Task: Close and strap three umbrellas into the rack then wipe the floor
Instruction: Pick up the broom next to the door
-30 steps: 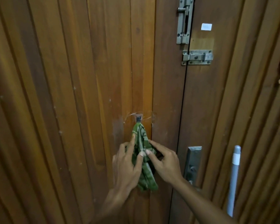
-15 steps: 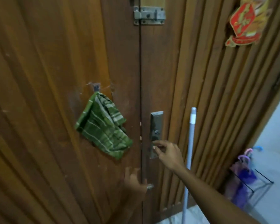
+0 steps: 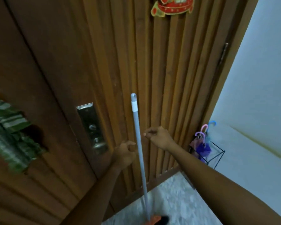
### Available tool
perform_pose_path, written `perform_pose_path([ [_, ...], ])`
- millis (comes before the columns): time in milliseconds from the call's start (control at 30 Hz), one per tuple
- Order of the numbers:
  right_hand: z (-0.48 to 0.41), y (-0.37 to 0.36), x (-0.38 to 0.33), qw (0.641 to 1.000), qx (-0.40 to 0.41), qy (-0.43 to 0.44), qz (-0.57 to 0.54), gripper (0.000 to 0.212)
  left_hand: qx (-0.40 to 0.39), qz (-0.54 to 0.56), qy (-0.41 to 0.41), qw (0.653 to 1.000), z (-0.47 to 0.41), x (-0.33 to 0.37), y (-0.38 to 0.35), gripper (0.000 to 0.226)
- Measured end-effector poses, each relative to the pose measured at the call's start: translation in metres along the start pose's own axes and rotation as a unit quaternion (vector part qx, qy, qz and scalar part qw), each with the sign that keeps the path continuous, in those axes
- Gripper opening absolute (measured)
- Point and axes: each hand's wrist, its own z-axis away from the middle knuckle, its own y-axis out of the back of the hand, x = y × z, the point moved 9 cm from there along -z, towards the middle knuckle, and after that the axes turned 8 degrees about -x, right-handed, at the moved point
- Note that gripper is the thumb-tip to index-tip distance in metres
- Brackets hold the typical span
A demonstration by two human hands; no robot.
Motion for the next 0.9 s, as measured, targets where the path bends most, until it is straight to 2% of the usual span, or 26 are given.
perform_pose_path([
  [67, -0.017, 0.005, 0.001, 1.0, -0.021, 0.01, -0.001, 0.009, -0.012, 0.047, 0.001, 0.999, -0.01, 0.001, -0.008, 0.025],
  [200, -0.051, 0.0, 0.0, 0.997, -0.05, 0.02, -0.047, 0.011, -0.028, 0.125, 0.05, 0.99, -0.022, -0.022, -0.024, 0.023],
  [233, -0.057, -0.003, -0.002, 0.997, -0.061, 0.02, -0.049, 0.015, -0.031, 0.116, 0.061, 0.991, -0.025, -0.027, -0.026, 0.025],
  [300, -0.065, -0.009, -0.007, 0.996, -0.085, 0.011, -0.032, 0.04, -0.027, 0.113, 0.085, 0.99, -0.032, -0.036, -0.028, 0.037],
  [333, -0.071, -0.011, -0.007, 0.995, -0.091, 0.003, -0.031, 0.045, -0.026, 0.125, 0.087, 0.988, -0.037, -0.039, -0.03, 0.041],
  [400, -0.08, -0.018, -0.009, 0.994, -0.101, -0.002, -0.043, 0.041, -0.036, 0.127, 0.078, 0.988, -0.046, -0.037, -0.035, 0.043],
  [467, -0.084, -0.027, -0.01, 0.993, -0.101, 0.005, -0.056, 0.024, -0.055, 0.093, 0.064, 0.992, -0.055, -0.038, -0.045, 0.039],
  [533, -0.081, -0.03, -0.008, 0.994, -0.085, 0.012, -0.074, 0.003, -0.066, 0.083, 0.056, 0.993, -0.06, -0.037, -0.055, 0.035],
  [600, -0.074, -0.029, -0.003, 0.993, -0.067, 0.027, -0.092, 0.019, -0.058, 0.097, 0.043, 0.993, -0.062, -0.038, -0.065, 0.027],
  [700, -0.058, -0.022, 0.016, 0.993, -0.043, 0.027, -0.11, 0.009, -0.039, 0.131, 0.009, 0.991, -0.063, -0.04, -0.084, 0.011],
  [800, -0.036, 0.004, 0.047, 0.992, 0.007, 0.016, -0.125, 0.022, -0.065, 0.106, -0.048, 0.991, -0.072, -0.024, -0.114, 0.023],
  [900, -0.002, 0.055, 0.079, 0.989, 0.101, -0.005, -0.109, 0.027, -0.129, 0.078, -0.119, 0.981, -0.077, 0.027, -0.154, 0.026],
])
